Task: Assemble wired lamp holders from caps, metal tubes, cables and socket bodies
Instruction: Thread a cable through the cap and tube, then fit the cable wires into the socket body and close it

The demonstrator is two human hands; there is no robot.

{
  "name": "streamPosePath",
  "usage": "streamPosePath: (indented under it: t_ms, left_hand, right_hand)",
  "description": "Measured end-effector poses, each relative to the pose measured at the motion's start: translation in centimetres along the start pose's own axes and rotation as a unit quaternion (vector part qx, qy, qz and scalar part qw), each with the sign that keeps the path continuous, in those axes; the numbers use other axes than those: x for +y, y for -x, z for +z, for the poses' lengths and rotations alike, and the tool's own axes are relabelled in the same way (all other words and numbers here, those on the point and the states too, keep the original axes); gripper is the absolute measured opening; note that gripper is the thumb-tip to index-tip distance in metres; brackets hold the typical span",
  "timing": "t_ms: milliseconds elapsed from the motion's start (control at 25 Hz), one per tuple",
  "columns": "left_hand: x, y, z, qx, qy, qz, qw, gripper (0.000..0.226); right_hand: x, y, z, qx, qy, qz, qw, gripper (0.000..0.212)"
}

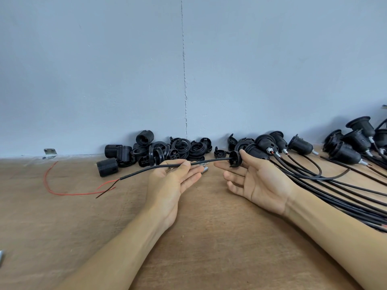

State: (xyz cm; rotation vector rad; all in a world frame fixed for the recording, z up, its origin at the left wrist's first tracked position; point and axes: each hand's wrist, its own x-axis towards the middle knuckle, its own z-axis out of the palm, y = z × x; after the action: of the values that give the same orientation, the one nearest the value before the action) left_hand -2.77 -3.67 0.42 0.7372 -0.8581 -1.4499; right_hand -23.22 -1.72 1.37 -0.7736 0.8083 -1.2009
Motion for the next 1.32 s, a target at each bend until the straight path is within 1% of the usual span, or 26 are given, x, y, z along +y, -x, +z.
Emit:
streamPosePath:
  t_ms: [200, 320, 400, 560, 600, 720, 800, 880, 1000, 1120, 1160, 1200, 1280, 1320]
  left_hand:
    - [-0.1, -0.2, -0.2, -0.019, 0.022, -0.041, 0.999, 0.008]
    - [-0.5, -0.3, -0.2, -0.026, 0.013, -0.036, 0.999, 0.009]
    - [-0.8, -0.1, -0.1, -0.045, -0.011, -0.029, 0.999, 0.008]
    - [-1.4, 0.6, 0.4, -0.102, -0.093, -0.013, 0.990, 0.013]
    - [-1.5, 0.7, 0.6, -0.101, -0.107, -0.010, 0.989, 0.014]
    - [-1.6, 0.9, 0.8, -0.081, -0.135, -0.001, 0.988, 0.012]
    - [-1.5, 1.0, 0.9, -0.073, -0.142, -0.002, 0.987, 0.011]
    - [-1.5, 1.0, 1.1, -0.079, -0.149, -0.008, 0.986, 0.014]
    - [-1.4, 1.2, 1.4, -0.108, -0.160, -0.015, 0.981, 0.018]
    - [-1.3, 1.5, 1.4, -0.136, -0.159, -0.002, 0.978, 0.020]
    - [-1.3, 1.6, 1.4, -0.142, -0.161, 0.008, 0.977, 0.024]
    - [-1.4, 1.7, 1.5, -0.150, -0.163, 0.015, 0.975, 0.032]
    - [-1.8, 1.7, 1.6, -0.167, -0.171, 0.024, 0.971, 0.053]
    - [-1.9, 1.7, 1.5, -0.167, -0.176, 0.030, 0.970, 0.056]
  right_hand:
    - [0.1, -0.1, 0.4, 0.021, -0.004, -0.030, 0.999, 0.041]
    - [0.2, 0.0, 0.6, 0.013, -0.004, -0.024, 1.000, 0.044]
    - [0.5, 0.1, 0.8, 0.002, 0.012, -0.014, 1.000, 0.045]
    - [1.2, 0.4, 1.7, -0.028, 0.058, -0.019, 0.998, 0.047]
    - [1.4, 0.5, 1.9, -0.033, 0.065, -0.024, 0.997, 0.045]
    - [2.0, 0.7, 2.4, -0.046, 0.103, -0.049, 0.992, 0.028]
    - [2.1, 0.8, 2.5, -0.043, 0.118, -0.066, 0.990, 0.025]
    - [2.1, 0.7, 2.6, -0.037, 0.118, -0.084, 0.989, 0.028]
    - [2.3, 0.6, 2.9, -0.026, 0.116, -0.107, 0.987, 0.028]
    - [1.7, 0.5, 2.8, -0.017, 0.065, -0.084, 0.994, 0.029]
    - [1.5, 0.5, 2.7, -0.014, 0.053, -0.074, 0.996, 0.028]
    - [1.3, 0.5, 2.5, -0.012, 0.049, -0.067, 0.996, 0.027]
    - [1.3, 0.6, 2.1, -0.022, 0.074, -0.067, 0.995, 0.025]
    - [1.3, 0.6, 2.1, -0.033, 0.095, -0.068, 0.993, 0.026]
